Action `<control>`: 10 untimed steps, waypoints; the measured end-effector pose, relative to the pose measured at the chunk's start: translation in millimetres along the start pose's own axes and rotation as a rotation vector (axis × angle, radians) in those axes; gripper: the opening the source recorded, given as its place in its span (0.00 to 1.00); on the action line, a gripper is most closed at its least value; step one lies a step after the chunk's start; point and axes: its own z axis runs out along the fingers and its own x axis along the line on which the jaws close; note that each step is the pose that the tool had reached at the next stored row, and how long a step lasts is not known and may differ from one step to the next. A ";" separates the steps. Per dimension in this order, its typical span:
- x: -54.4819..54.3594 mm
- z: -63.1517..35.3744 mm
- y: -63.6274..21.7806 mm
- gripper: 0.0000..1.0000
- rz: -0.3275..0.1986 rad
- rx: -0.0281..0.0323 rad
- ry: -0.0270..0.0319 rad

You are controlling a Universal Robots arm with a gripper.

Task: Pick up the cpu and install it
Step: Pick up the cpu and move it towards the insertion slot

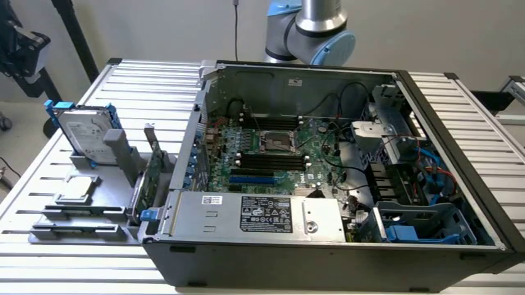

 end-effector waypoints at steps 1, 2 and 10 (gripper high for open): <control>0.0 0.0 0.0 0.11 0.000 0.0000 0.0000; 0.0 0.0 0.0 0.11 0.000 0.0000 0.0000; 0.0 0.3 -0.2 0.36 0.000 0.0002 0.0004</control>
